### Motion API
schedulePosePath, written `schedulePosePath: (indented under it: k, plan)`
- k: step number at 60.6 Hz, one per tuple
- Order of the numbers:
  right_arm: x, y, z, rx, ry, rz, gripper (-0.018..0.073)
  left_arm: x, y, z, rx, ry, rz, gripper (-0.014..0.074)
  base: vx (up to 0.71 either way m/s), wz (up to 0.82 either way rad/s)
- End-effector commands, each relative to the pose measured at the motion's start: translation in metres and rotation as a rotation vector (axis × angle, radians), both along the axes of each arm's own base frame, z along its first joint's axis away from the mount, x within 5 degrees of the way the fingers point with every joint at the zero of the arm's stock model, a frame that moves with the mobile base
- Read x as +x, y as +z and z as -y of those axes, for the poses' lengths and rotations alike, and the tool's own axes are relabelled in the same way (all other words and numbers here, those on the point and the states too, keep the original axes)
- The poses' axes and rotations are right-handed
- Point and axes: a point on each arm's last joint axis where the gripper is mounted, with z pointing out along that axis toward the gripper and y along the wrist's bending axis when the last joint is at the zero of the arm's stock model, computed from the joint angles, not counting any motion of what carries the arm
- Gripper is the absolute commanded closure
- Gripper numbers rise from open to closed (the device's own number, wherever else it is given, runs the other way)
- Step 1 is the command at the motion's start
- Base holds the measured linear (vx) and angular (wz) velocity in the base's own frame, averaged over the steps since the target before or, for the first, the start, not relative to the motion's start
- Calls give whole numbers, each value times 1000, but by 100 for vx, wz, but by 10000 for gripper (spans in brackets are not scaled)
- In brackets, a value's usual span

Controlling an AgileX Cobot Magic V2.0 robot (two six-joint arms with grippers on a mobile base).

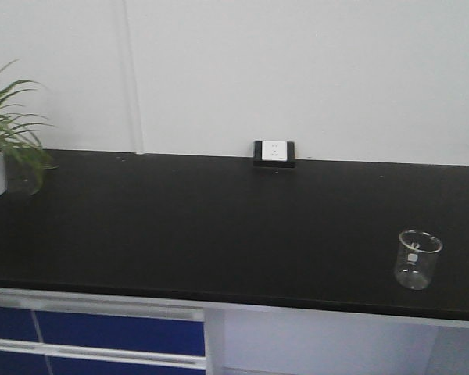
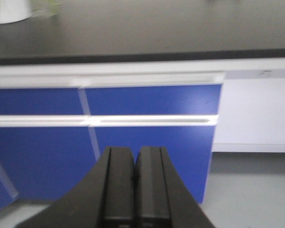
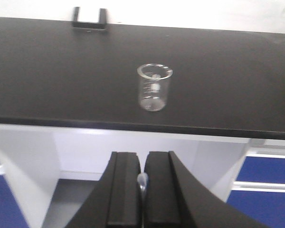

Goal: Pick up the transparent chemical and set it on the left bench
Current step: 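Hold the pipette in the right gripper while driving to the bins bench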

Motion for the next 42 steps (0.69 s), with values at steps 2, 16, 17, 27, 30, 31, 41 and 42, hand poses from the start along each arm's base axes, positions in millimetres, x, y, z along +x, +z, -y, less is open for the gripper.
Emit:
schedulePosePath:
  k: [2,16,17,27,30,31,41,42]
  plan:
    - [2,16,-1,-10,10,104,564,-1,3,0,-14,-1,81,600,-39,51]
    - [2,16,-1,-10,10,104,564,-1,3,0,-14,-1,81,600,-38,56]
    - [2,16,-1,-10,10,104,564,-1,3,0,-14,-1,81,600,-38,59]
    - [2,16,-1,-10,10,104,564,-1,3,0,-14,-1,81,600,-36,58]
    - [2,16,-1,-10,10,104,564,-1,3,0,-14,-1,81,600,-34,57]
    - [2,16,-1,-10,10,104,564,-1,3,0,-14,-1,81,600,-34,57]
    - [2,16,-1,-10,10,104,564,-1,3,0,-14,-1,81,600,-32,55]
    - [2,16,-1,-10,10,103,564,-1,3,0,-14,-1,81,600,-30,55]
